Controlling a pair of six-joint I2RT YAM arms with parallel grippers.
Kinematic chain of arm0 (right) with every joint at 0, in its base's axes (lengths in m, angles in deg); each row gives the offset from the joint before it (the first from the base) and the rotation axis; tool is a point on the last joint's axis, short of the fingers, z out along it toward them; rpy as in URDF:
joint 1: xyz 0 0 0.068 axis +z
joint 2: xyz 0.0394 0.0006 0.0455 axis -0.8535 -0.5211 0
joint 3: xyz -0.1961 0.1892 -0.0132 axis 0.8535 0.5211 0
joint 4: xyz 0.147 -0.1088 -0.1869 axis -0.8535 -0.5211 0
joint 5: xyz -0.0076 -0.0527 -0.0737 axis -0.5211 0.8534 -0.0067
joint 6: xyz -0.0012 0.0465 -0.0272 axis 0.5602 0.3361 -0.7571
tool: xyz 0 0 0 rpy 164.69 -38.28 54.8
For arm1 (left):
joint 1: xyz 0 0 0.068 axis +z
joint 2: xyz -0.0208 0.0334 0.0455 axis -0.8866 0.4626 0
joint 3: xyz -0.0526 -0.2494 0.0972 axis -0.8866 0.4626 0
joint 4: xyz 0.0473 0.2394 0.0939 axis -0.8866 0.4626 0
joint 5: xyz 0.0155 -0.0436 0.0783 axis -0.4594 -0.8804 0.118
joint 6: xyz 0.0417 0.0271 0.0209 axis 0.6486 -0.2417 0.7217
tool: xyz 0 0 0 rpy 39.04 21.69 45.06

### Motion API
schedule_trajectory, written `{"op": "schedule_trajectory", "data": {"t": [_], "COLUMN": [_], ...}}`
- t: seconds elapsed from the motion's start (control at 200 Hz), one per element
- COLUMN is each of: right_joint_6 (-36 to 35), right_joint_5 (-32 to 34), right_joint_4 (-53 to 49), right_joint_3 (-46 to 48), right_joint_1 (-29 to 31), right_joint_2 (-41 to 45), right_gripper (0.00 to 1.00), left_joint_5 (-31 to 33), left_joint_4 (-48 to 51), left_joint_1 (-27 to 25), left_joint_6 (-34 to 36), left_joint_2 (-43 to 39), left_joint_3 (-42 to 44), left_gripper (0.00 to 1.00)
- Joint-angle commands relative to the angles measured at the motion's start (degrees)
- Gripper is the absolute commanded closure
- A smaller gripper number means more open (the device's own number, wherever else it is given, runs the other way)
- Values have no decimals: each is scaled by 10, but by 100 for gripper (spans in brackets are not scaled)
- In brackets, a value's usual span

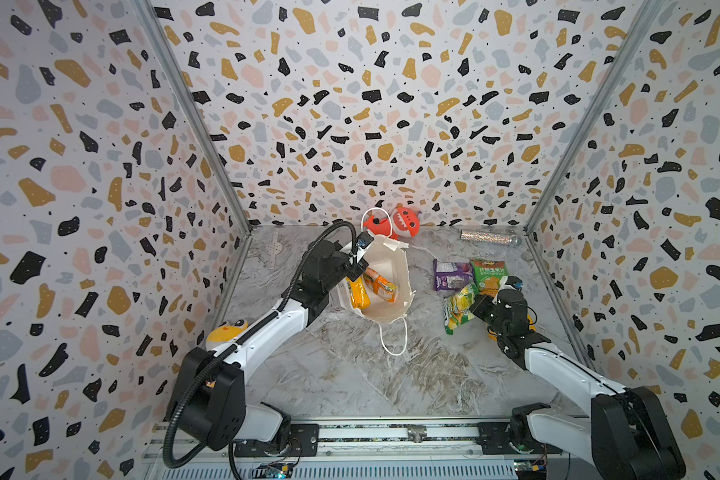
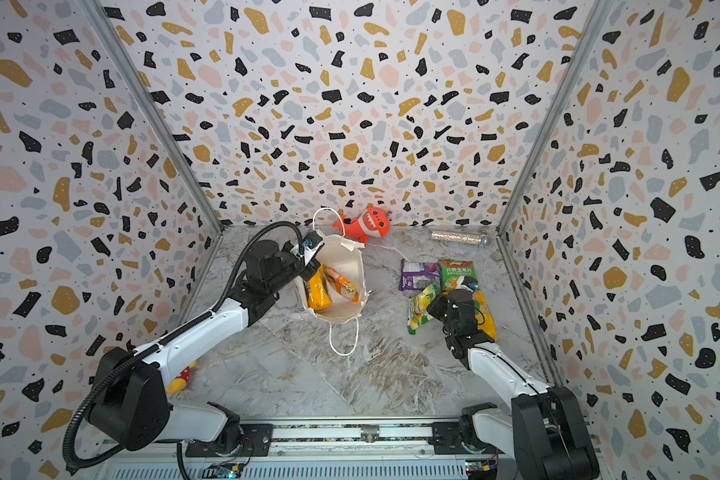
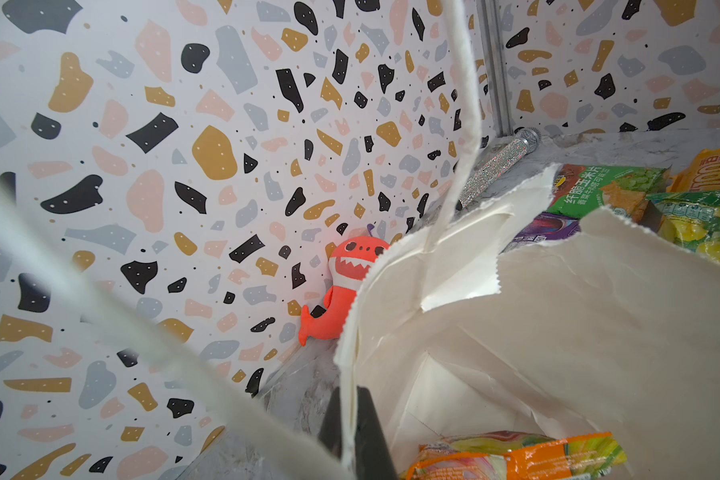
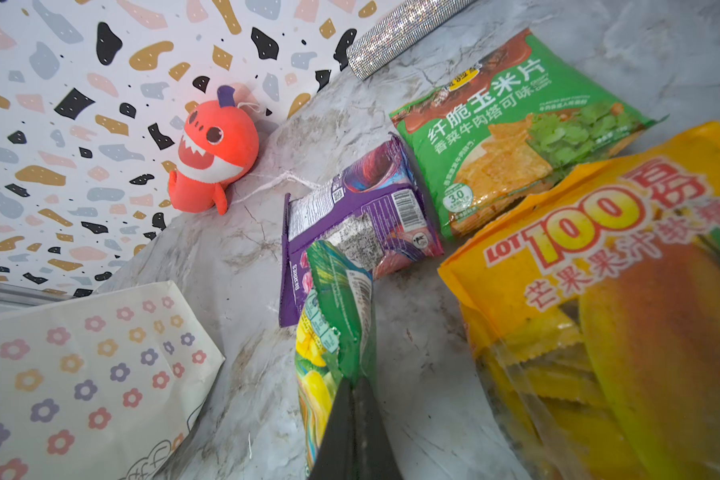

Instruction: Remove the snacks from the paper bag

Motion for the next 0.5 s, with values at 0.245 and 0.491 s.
{"op": "schedule_trajectory", "data": {"t": [0.245, 0.491], "right_joint_6": [-34, -36], "right_joint_5": [-28, -37], "right_joint_4": [0, -2], "right_joint_3": [-29, -39], "right_joint_1": [-4, -16], "right_joint_2": [-27, -28], "right_gripper": [95, 77], "left_joint_5": [-15, -20], "left_joint_4": [-55, -53], "left_joint_1": [-2, -2], "left_joint_6": [4, 7], "left_joint_2": [-4, -9], "left_joint_3": [-12, -10], "left_gripper": [100, 100]}}
